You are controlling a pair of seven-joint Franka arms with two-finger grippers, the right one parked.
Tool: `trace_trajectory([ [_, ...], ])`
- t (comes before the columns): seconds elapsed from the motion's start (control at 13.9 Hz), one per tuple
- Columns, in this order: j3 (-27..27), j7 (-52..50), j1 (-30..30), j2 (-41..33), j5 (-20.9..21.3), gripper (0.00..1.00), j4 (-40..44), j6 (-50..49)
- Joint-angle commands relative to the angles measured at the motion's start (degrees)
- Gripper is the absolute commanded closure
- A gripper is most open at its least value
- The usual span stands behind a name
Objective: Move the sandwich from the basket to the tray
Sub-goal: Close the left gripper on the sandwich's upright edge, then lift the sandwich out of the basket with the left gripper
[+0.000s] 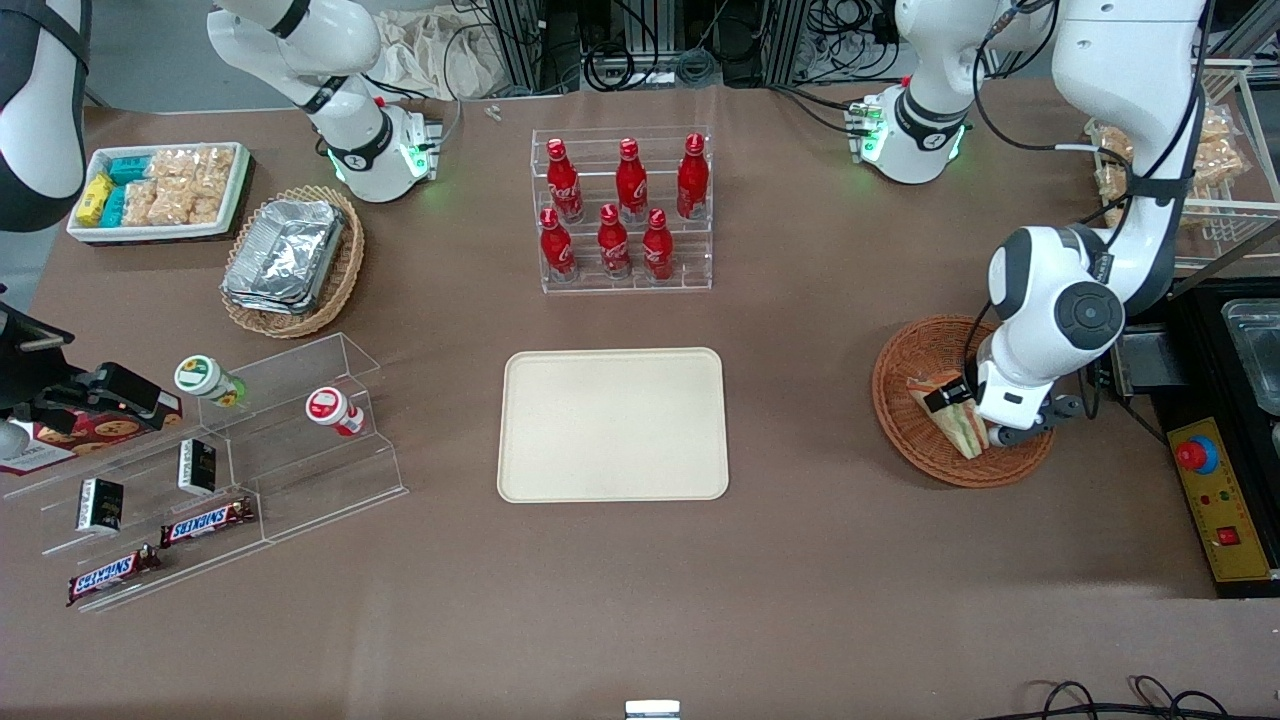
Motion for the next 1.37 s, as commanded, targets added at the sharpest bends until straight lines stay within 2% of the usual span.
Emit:
trace_trajectory([
  [0.0, -0.42, -1.02, 0.38, -0.02, 0.51, 0.59, -0.69, 1.47],
  [0.14, -0.42, -0.85, 0.29, 0.06, 0.6, 0.94, -0.52, 1.38],
  [0.22, -0.42, -0.93, 0.2, -0.02, 0.6, 1.0, -0.25, 1.29],
  [0.36, -0.51, -0.94, 0.2, -0.55, 0.95, 1.0, 0.71, 0.51],
  [0.5, -0.51, -0.5, 0.2, -1.69, 1.3, 1.0, 3.68, -5.0],
  [0.86, -0.25, 4.77, 0.82, -3.19, 1.31, 1.0, 20.54, -30.12],
  [1.3, -0.94, 11.63, 0.12, -3.1, -0.01, 1.0, 41.47, -51.33],
])
